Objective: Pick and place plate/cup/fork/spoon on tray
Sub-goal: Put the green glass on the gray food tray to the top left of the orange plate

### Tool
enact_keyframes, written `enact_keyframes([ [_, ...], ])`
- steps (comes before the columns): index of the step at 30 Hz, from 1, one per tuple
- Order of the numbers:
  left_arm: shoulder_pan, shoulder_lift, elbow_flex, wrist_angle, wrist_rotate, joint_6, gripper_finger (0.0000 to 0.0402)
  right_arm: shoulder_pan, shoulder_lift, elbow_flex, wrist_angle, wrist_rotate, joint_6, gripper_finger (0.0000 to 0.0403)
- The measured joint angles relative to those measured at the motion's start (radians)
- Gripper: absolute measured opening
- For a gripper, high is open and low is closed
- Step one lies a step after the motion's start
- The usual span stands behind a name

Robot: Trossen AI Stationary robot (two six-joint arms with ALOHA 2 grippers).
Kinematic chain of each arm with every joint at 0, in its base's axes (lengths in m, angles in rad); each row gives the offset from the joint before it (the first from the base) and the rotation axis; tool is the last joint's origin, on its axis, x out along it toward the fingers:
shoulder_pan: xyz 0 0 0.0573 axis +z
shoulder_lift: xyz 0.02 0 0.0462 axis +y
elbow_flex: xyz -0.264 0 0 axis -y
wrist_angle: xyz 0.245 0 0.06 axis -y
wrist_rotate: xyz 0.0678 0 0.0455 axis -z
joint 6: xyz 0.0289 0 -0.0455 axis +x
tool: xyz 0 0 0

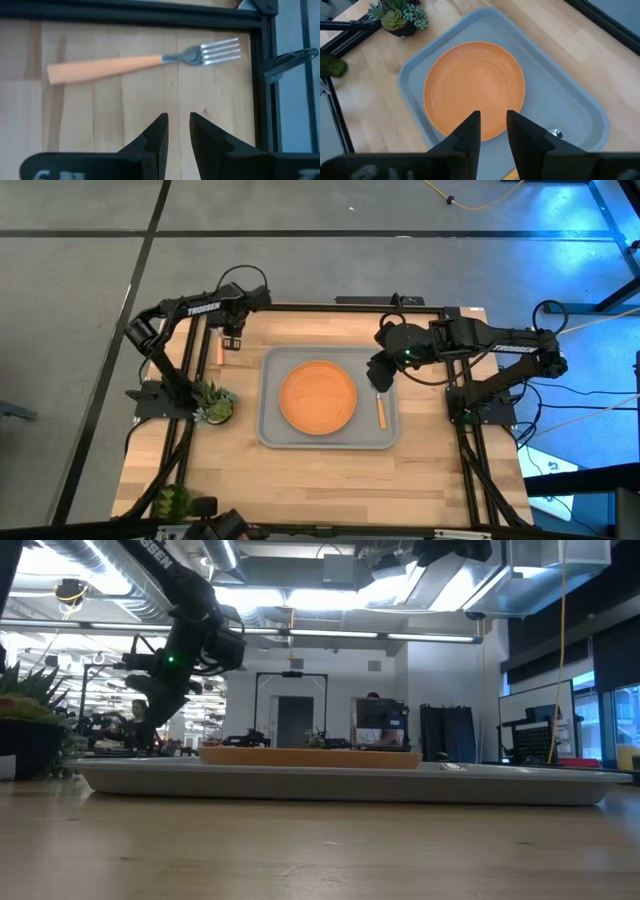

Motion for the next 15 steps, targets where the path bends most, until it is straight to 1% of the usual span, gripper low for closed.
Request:
enact_keyframes([
  [2, 0.017, 0.0, 0.0, -0.001, -0.001, 0.036, 0.0073, 0.0, 0.0, 0.0, 0.0, -0.018, 0.0, 0.0099],
  [6, 0.044, 0.0, 0.0, -0.001, -0.002, 0.121, 0.0073, 0.0, 0.0, 0.0, 0.0, -0.02, 0.0, 0.0099],
  [9, 0.052, 0.0, 0.0, -0.001, -0.001, 0.15, 0.0073, 0.0, 0.0, 0.0, 0.0, -0.02, 0.0, 0.0099],
  [10, 0.053, 0.0, 0.0, -0.001, 0.005, 0.152, 0.0073, 0.0, 0.0, 0.0, 0.0, -0.02, 0.0, 0.0099],
  [12, 0.053, 0.0, 0.0, -0.001, 0.05, 0.134, 0.0073, 0.0, 0.0, 0.0, 0.0, -0.02, 0.0, 0.0099],
  [15, 0.053, 0.001, 0.0, -0.002, 0.114, 0.074, 0.0073, 0.0, 0.0, 0.0, 0.0, -0.02, -0.001, 0.0099],
])
